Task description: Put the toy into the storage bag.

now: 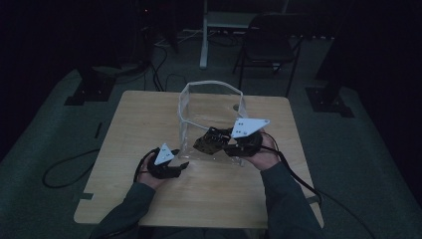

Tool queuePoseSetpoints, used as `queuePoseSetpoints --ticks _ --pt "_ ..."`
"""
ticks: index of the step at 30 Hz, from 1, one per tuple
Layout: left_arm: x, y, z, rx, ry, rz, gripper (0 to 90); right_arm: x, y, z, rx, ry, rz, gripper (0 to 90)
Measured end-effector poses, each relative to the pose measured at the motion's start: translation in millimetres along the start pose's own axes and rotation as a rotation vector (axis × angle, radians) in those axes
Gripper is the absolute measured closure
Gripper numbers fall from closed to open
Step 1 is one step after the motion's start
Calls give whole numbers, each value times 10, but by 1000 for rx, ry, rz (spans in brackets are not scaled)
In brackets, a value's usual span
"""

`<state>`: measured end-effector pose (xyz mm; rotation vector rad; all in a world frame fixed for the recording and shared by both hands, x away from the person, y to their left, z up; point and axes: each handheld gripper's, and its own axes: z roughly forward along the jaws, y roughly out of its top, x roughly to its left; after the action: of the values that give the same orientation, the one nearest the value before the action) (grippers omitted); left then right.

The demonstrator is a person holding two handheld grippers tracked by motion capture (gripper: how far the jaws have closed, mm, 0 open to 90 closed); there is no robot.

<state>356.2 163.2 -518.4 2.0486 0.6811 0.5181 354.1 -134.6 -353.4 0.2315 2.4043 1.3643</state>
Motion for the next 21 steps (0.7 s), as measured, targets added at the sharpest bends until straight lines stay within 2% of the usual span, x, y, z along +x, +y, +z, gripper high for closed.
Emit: queuePoseSetpoints --ticks 10,21 --pt "14 -1 -13 -1 3 -4 362 -52 285 -56 -19 -8 -45 581" --pt "27 -4 -18 -1 4 -9 361 -175 530 -105 -21 -30 -70 582"
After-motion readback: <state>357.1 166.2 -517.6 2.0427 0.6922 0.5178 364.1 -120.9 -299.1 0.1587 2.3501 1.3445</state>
